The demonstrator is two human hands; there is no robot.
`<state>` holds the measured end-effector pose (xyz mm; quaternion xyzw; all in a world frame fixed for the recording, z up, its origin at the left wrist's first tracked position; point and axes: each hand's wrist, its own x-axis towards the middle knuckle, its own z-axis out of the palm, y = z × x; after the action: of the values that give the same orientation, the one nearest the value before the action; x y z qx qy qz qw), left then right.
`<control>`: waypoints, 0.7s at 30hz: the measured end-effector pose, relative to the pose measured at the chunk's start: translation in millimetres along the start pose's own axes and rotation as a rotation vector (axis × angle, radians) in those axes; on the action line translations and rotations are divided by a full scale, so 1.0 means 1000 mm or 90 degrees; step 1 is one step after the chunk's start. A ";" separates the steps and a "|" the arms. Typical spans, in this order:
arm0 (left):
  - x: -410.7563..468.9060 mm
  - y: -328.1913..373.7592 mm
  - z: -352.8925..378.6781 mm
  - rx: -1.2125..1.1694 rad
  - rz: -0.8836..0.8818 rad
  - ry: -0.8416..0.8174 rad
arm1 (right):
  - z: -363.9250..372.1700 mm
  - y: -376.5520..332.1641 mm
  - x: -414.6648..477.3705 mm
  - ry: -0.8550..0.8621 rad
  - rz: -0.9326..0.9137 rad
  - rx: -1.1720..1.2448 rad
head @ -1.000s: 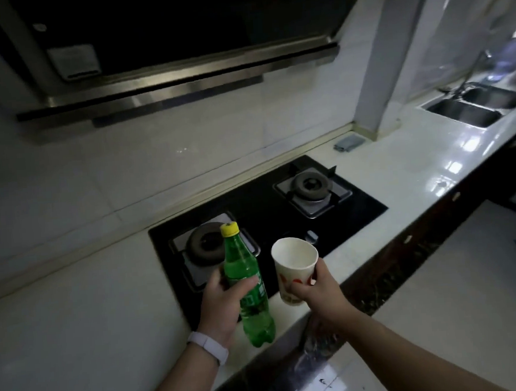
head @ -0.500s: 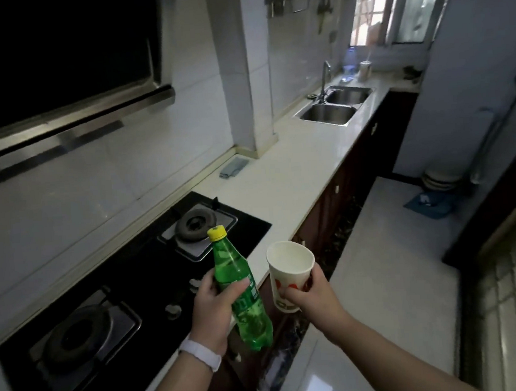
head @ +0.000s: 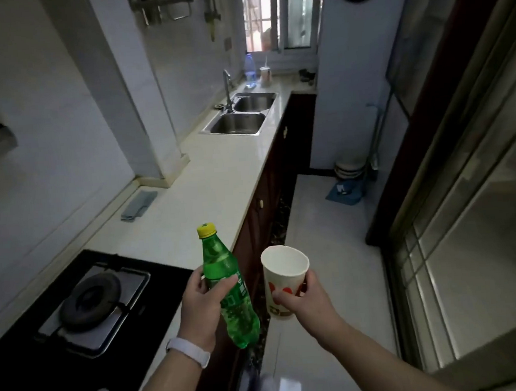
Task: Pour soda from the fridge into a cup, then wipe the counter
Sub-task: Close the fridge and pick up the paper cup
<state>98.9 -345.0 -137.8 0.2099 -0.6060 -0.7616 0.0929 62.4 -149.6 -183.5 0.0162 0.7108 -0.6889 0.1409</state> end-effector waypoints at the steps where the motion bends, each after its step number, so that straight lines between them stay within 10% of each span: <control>1: 0.016 0.000 0.008 -0.003 -0.005 -0.009 | -0.004 -0.002 0.014 0.012 0.002 -0.002; 21: 0.304 0.059 0.089 0.046 -0.001 -0.131 | -0.024 -0.087 0.288 0.108 -0.036 -0.007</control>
<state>-218.3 -401.3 -128.0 0.1341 -0.6389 -0.7572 0.0218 -237.3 -180.1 -163.0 0.0541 0.7244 -0.6846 0.0607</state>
